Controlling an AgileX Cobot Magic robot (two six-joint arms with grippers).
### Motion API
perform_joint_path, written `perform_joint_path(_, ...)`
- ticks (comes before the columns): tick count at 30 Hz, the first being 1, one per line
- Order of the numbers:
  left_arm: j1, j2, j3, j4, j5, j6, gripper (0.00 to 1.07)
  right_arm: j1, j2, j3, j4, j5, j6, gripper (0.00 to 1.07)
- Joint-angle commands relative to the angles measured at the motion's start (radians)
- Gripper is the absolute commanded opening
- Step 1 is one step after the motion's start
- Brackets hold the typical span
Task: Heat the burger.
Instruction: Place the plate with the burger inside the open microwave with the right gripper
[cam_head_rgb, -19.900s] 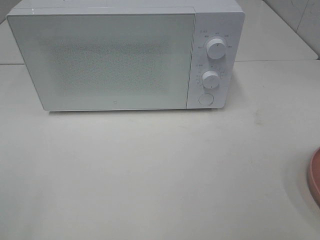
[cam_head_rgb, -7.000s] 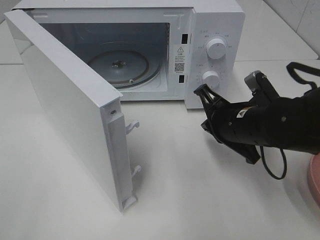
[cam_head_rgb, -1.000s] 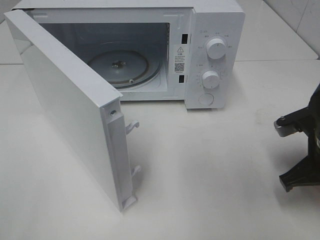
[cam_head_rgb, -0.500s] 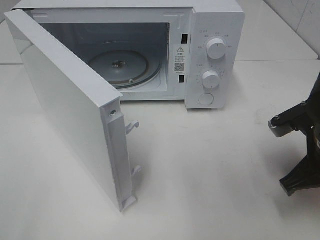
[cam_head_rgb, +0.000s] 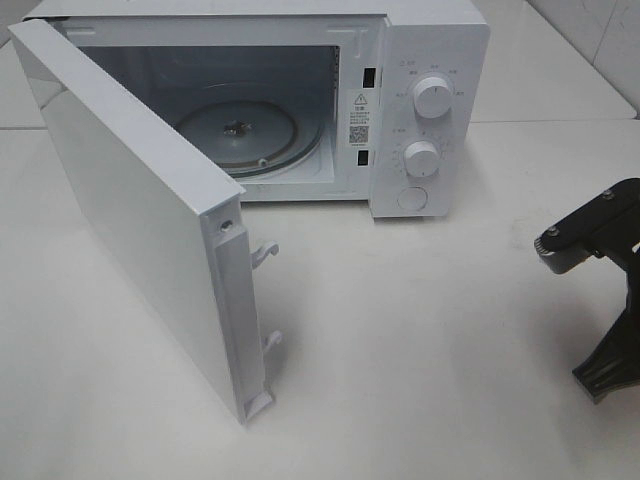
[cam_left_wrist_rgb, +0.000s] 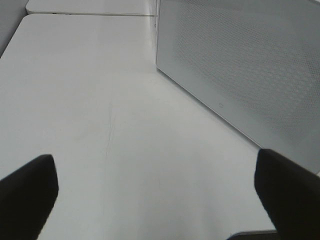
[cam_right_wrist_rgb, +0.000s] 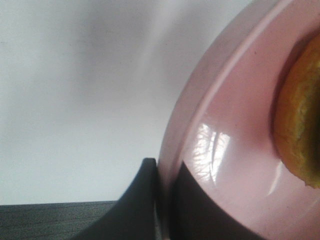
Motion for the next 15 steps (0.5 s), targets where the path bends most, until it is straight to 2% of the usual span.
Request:
perform_joint_path(1,-0.002,-0.016,-0.001,-0.002,-0.014,-0.006,1.0,0.057,-0.036,0.003,-0.051,0.067,-0.012,0.0)
perform_joint_path(8,-0.002,-0.016,-0.001,-0.002,-0.014,-0.006,1.0,0.138,-0.071,0.007,-0.051,0.104,-0.039,0.0)
perform_joint_path(10,-0.002,-0.016,-0.001,-0.002,-0.014,-0.006,1.0,0.192,-0.089,0.007,-0.051,0.121,-0.055,0.0)
perform_joint_path(15,-0.002,-0.016,-0.001,-0.002,-0.014,-0.006,1.0,0.237,-0.104,0.008,-0.051,0.126,-0.066,0.0)
